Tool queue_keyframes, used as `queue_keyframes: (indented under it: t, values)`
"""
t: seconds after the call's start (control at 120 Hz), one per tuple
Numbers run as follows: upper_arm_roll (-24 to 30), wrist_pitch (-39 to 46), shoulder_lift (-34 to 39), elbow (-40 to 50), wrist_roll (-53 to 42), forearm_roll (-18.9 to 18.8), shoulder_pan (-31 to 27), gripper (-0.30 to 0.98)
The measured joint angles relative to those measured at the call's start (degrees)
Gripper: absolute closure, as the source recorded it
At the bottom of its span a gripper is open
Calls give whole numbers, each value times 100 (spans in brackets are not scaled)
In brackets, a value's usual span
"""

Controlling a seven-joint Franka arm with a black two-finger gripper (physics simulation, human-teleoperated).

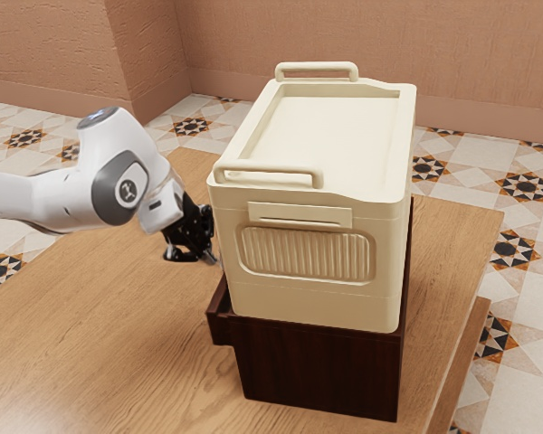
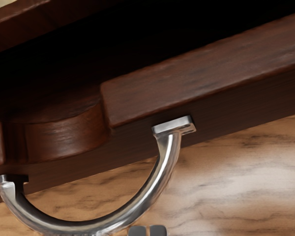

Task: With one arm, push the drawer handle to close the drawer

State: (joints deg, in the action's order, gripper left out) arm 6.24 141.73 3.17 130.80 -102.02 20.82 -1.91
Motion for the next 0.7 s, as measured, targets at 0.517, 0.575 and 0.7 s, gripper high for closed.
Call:
queue_keyframes:
  t: [0.517, 0.575, 0.7]
  values:
    - [309, 94, -208, -186, -169, 382, -1, 79]
    - [326, 109, -250, -208, -183, 393, -14, 79]
    - [377, 133, -325, -275, -207, 405, -69, 79]
